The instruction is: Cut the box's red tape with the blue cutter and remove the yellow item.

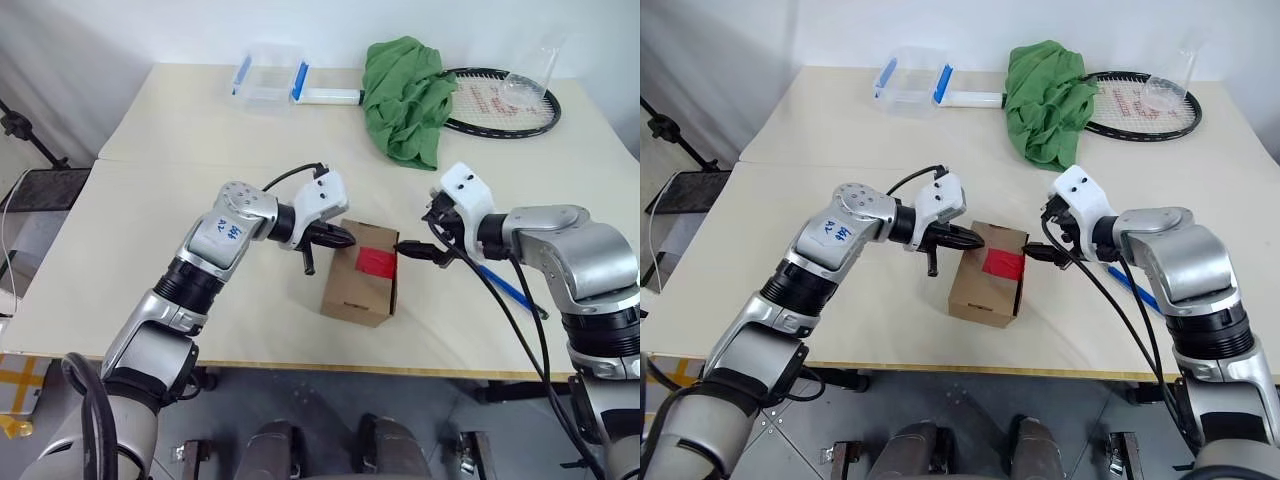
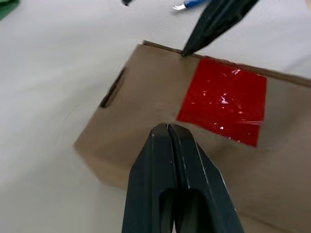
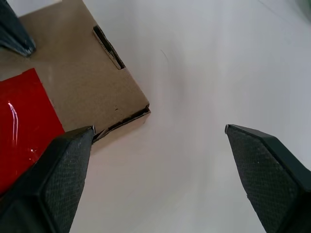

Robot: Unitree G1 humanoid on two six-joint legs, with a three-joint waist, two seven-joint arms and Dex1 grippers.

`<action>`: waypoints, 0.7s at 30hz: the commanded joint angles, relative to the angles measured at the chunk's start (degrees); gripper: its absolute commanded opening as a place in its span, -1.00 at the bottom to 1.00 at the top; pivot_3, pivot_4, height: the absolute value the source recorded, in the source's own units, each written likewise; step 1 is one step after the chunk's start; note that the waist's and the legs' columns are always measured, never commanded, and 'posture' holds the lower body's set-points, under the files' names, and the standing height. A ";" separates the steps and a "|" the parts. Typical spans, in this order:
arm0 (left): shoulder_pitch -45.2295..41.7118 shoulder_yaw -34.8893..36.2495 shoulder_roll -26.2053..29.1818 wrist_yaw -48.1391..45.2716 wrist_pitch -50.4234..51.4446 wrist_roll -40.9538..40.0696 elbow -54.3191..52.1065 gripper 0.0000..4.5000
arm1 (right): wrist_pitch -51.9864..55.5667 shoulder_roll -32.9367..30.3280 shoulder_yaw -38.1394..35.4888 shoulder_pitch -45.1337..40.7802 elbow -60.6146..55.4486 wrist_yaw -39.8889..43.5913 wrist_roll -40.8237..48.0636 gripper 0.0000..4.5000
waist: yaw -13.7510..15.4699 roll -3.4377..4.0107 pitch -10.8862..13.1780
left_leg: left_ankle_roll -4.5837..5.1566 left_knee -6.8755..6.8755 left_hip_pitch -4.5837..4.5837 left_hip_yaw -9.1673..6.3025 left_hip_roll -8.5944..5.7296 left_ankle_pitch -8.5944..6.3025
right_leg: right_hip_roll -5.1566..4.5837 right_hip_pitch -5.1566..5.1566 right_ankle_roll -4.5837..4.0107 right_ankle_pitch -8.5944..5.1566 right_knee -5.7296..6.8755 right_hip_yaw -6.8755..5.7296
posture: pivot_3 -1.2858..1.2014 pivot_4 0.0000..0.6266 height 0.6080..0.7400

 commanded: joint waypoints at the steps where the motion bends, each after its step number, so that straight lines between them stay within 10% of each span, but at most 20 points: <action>1: 0.43 -0.85 0.05 -1.43 -0.99 1.27 -0.07 -1.00 | -1.26 -3.54 1.26 2.44 -1.46 0.68 -0.46 0.99 | 0.05 0.00 0.00 | 0.00 0.01 -0.02 -0.04 -0.01 0.00 | -0.01 0.01 0.00 0.00 0.00 0.01 | 0.03 -0.52 1.00; 12: 3.37 -0.31 1.27 -1.99 0.60 2.31 -3.29 -1.00 | -8.49 -9.24 7.39 9.22 2.37 2.83 -4.10 0.99 | -0.10 -0.02 -0.01 | 0.01 0.02 -0.01 -0.06 -0.01 0.01 | -0.01 0.02 0.00 0.00 0.01 0.01 | 0.03 -0.52 1.00; 21: 5.03 1.20 2.14 -0.53 3.21 2.28 -5.71 -1.00 | 4.39 -4.15 -10.90 8.74 1.74 1.90 8.50 0.99 | -0.08 -0.08 -0.05 | 0.02 0.16 0.02 -0.07 0.32 0.01 | 0.01 0.08 0.00 0.00 0.09 0.01 | 0.03 -0.52 1.00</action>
